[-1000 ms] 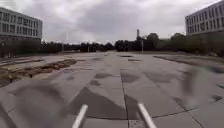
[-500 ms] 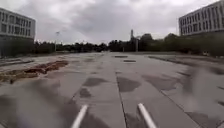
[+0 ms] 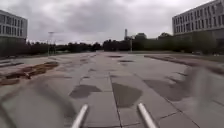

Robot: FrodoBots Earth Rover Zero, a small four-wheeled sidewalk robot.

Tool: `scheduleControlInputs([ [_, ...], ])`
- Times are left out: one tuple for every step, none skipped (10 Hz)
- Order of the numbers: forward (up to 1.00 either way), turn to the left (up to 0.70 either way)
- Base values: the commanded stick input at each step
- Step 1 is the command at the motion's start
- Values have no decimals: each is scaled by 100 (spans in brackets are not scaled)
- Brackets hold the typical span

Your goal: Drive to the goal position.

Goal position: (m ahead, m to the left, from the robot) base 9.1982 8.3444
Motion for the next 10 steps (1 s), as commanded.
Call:
scheduleControlInputs([
  [100, 0],
  [100, 0],
  [100, 0],
  [100, 0],
  [100, 0],
  [100, 0],
  [100, 0],
  [100, 0],
  [100, 0],
  [100, 0],
])
